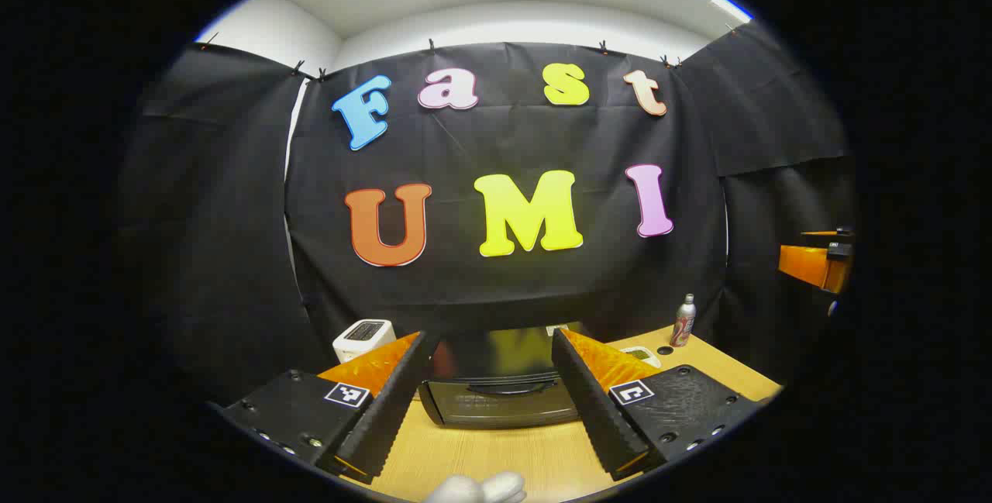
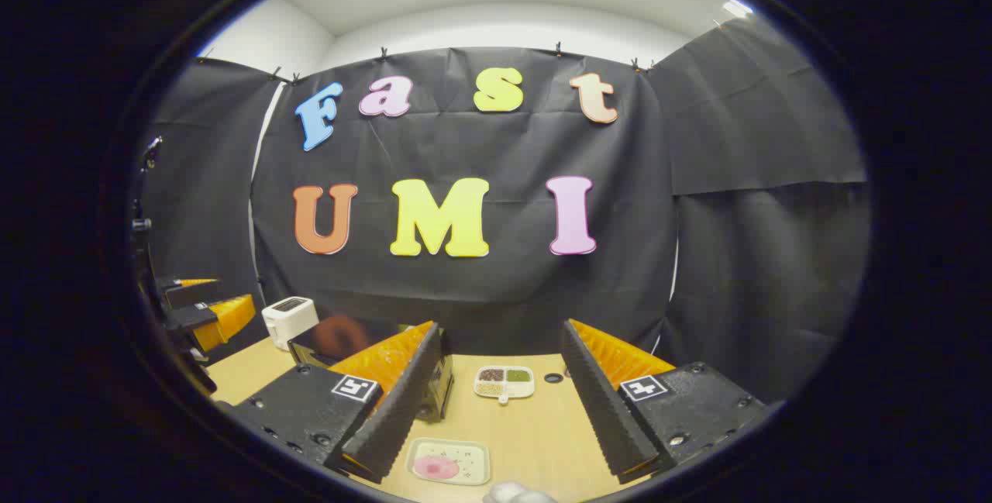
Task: Open the electric oven with the left hand, put the food in, and close the electric oven.
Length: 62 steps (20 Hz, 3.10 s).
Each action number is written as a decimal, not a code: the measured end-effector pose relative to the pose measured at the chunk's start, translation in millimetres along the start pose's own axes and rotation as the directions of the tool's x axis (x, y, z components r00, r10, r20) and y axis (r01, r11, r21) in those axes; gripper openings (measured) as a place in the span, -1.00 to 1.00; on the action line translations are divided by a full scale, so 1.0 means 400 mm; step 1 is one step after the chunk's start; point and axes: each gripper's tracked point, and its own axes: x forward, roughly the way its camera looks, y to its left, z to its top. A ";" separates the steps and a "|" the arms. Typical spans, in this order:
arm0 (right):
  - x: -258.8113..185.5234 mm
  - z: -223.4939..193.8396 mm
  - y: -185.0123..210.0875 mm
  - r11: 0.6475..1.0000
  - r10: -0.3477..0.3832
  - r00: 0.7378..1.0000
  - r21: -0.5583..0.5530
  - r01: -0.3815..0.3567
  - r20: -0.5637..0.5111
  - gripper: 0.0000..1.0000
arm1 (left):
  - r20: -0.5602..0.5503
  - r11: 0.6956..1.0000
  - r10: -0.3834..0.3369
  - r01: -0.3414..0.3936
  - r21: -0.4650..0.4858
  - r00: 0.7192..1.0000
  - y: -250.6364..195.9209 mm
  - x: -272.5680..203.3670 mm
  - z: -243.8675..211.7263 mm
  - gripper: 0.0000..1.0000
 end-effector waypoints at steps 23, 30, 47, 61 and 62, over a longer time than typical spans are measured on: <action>0.003 0.009 -0.009 0.999 -0.037 0.999 -0.038 0.036 -0.040 0.93 | -0.067 0.999 -0.036 0.036 -0.003 0.997 -0.065 0.203 -0.186 0.93; -0.039 -0.011 -0.051 0.993 -0.108 0.991 -0.060 0.103 -0.077 0.97 | -0.174 0.999 -0.049 0.046 -0.020 0.984 -0.097 0.357 -0.352 0.94; -0.054 -0.039 -0.039 0.995 -0.101 0.990 -0.025 0.099 -0.098 0.94 | -0.248 0.998 -0.060 0.053 -0.037 0.967 -0.092 0.313 -0.441 0.94; -0.092 -0.097 -0.009 0.997 -0.065 0.988 -0.041 0.060 -0.139 0.94 | -0.377 0.996 -0.086 0.070 -0.055 0.922 -0.102 0.089 -0.602 0.94; -0.094 -0.097 -0.007 0.998 -0.060 0.989 -0.040 0.055 -0.138 0.94 | -0.388 0.996 -0.086 0.070 -0.056 0.918 -0.101 0.078 -0.616 0.94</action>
